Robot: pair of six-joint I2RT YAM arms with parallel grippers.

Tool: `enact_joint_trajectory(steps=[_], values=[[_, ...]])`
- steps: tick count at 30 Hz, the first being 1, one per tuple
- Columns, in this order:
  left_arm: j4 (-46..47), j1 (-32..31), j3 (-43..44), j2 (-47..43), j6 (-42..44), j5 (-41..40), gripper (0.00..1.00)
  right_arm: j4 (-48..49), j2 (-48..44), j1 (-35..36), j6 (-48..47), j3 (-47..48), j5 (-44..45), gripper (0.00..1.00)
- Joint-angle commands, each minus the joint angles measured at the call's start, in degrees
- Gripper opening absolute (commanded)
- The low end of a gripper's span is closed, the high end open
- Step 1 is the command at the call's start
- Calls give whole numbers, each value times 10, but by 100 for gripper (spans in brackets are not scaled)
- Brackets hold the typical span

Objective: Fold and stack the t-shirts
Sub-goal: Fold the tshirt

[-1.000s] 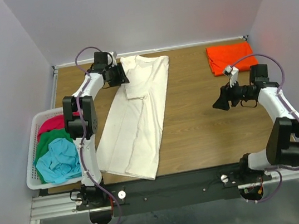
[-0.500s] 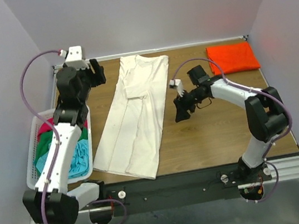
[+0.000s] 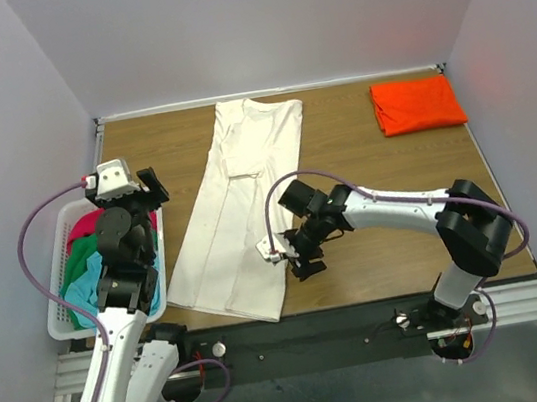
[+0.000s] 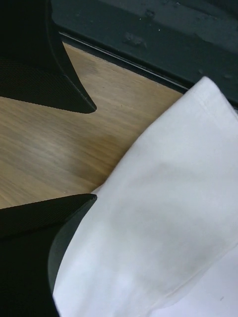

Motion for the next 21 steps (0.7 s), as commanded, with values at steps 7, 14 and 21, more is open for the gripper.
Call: enact_joint_trajectory(steps=[7,14,21], values=[[35,1,-9,-34,6,-56,77,10,89,124,-104,41,116,55],[41,1,-11,-39,7,-48,77,43,88,135,-99,17,180,39],[42,1,-9,-33,9,-36,77,70,81,134,-95,-14,211,26]])
